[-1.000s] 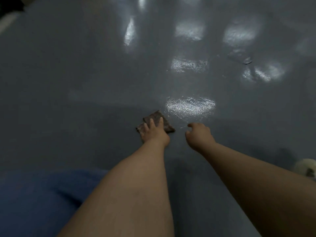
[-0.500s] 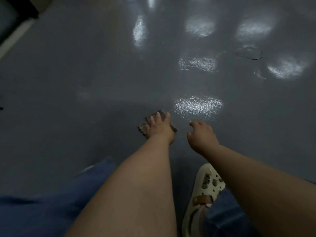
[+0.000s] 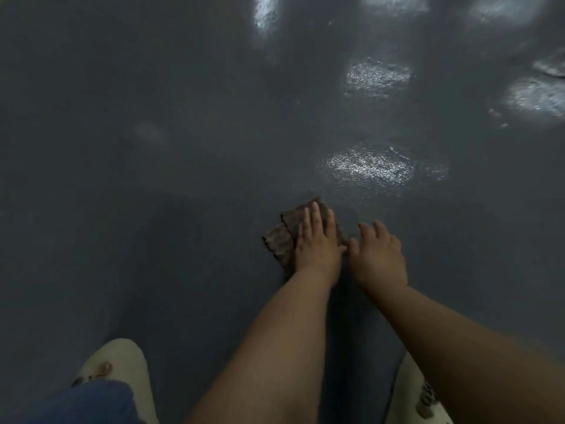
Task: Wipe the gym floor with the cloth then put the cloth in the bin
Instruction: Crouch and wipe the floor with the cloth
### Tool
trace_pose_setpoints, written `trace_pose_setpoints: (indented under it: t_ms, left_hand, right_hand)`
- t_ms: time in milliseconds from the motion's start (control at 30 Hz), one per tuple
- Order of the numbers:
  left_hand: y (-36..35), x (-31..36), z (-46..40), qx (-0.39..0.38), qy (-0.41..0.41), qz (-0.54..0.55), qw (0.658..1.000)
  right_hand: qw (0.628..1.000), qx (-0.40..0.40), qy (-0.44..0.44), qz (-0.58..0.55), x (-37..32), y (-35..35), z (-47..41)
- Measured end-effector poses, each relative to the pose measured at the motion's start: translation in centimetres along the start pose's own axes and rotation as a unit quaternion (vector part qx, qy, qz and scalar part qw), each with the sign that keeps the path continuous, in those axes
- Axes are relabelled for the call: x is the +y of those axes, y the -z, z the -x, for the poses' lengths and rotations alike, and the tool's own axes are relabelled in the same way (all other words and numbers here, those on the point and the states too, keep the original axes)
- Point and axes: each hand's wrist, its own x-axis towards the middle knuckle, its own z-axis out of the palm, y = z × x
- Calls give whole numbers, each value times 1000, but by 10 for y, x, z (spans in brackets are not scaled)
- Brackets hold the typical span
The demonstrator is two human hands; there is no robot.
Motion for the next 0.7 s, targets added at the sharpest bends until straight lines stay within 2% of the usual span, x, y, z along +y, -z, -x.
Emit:
trace_pose_setpoints:
  t_ms: [133, 233, 300, 467, 600, 700]
  left_hand:
    - [-18, -15, -22, -2, -68, -101, 993]
    - [-10, -34, -38, 29, -112, -114, 987]
    - [4, -49, -50, 43, -112, -121, 985]
    - [33, -121, -64, 92, 10, -110, 990]
    - [29, -158, -45, 120, 126, -61, 983]
    - [10, -136, -27, 111, 91, -38, 989]
  right_hand:
    - [1000, 13, 1, 19, -7, -21, -19]
    - [999, 25, 1, 34, -14, -31, -26]
    - [999, 32, -6, 39, -20, -35, -26]
    - [997, 10, 28, 66, -40, -41, -28]
    - [998, 12, 9, 57, -54, -47, -28]
    - [999, 37, -11, 34, -58, -53, -29]
